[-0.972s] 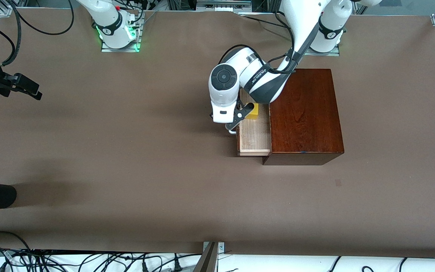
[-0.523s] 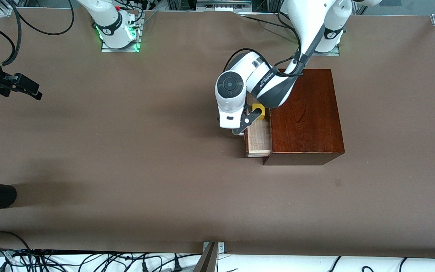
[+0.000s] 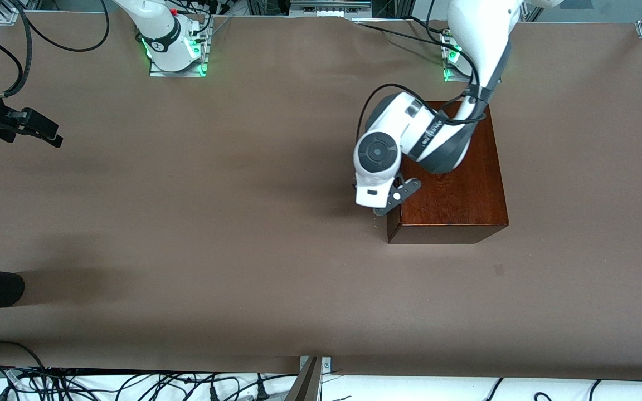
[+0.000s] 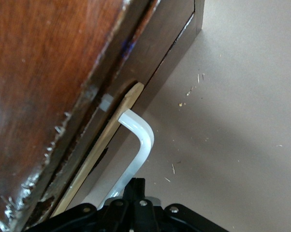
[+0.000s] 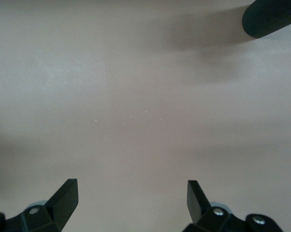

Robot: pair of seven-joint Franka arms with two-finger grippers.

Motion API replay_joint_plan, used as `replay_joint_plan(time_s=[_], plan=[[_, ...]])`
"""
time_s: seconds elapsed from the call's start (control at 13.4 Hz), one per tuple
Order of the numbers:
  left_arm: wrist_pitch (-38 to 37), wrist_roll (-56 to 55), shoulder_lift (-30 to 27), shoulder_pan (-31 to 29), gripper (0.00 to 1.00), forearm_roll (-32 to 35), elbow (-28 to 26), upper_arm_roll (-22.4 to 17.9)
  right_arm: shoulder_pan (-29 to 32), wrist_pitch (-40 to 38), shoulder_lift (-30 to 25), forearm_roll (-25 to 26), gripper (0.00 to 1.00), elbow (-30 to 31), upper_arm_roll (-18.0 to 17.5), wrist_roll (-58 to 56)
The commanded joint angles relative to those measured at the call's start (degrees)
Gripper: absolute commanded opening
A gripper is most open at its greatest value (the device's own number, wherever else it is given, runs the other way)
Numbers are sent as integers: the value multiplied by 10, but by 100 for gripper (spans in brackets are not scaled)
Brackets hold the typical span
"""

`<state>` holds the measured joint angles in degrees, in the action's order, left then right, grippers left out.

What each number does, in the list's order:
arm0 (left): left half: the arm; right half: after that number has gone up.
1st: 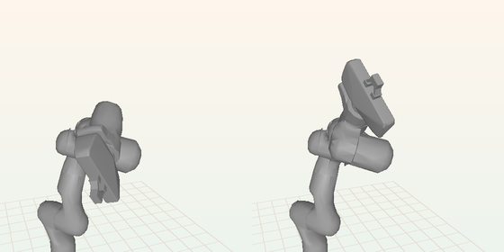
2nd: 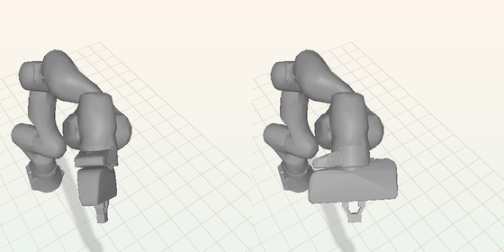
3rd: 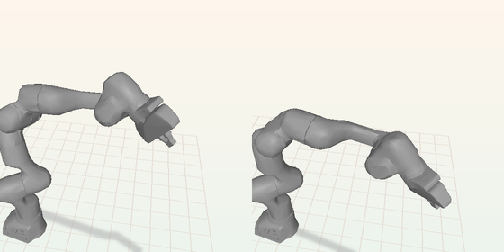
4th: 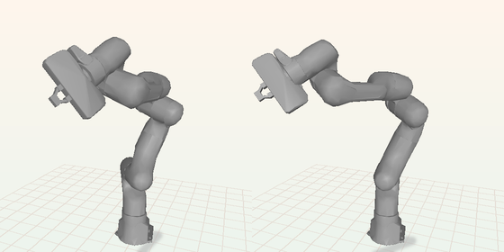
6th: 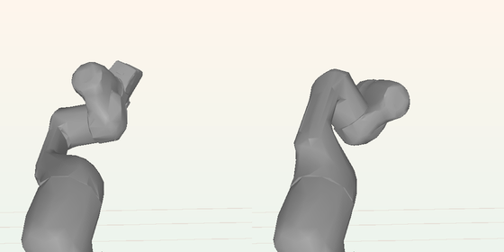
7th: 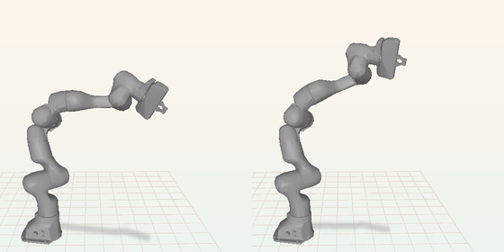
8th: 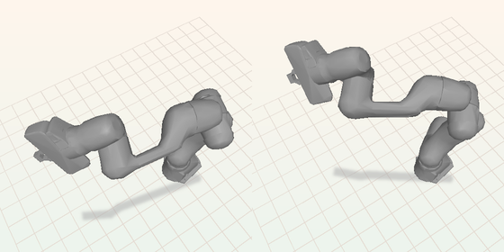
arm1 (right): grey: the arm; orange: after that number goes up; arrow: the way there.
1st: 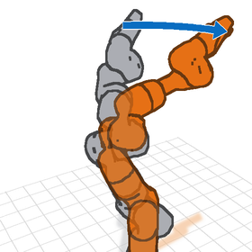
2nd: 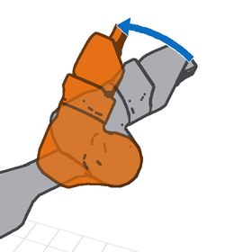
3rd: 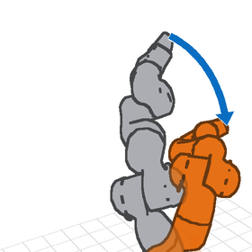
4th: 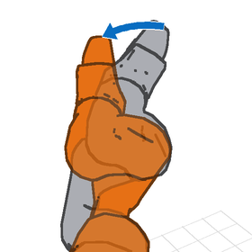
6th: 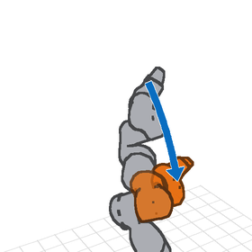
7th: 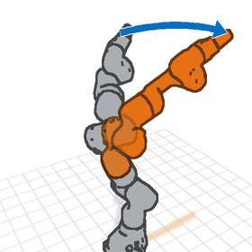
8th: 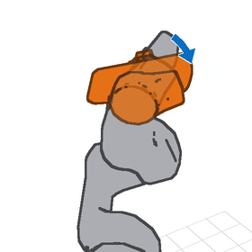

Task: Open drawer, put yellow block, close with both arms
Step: 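Push the drawer into the box with the left gripper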

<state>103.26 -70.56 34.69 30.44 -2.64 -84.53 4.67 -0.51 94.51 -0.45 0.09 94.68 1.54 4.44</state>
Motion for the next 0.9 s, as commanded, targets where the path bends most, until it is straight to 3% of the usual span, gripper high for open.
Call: replay_joint_plan(time_s=[0.0,0.15,0.22,0.3,0.6,0.82], plan=[[-6,16,-35,-1,0,6,-19,-11,-3,-10,1,-9,100,-7,2,-3],[-6,17,-55,-2,0,3,-18,-5,-3,-9,1,-8,100,-7,2,-4],[-8,16,-69,-10,58,-1,-17,0,-4,-10,1,-8,100,-7,2,-4],[-9,13,-86,-22,100,-2,-19,16,-3,-9,1,-9,100,-7,2,-5],[-24,22,-162,-92,100,-3,-26,74,-3,-9,1,-9,100,-8,3,-7],[-46,114,-231,-177,100,-4,-56,111,-3,-9,1,-9,100,-8,3,-5]])
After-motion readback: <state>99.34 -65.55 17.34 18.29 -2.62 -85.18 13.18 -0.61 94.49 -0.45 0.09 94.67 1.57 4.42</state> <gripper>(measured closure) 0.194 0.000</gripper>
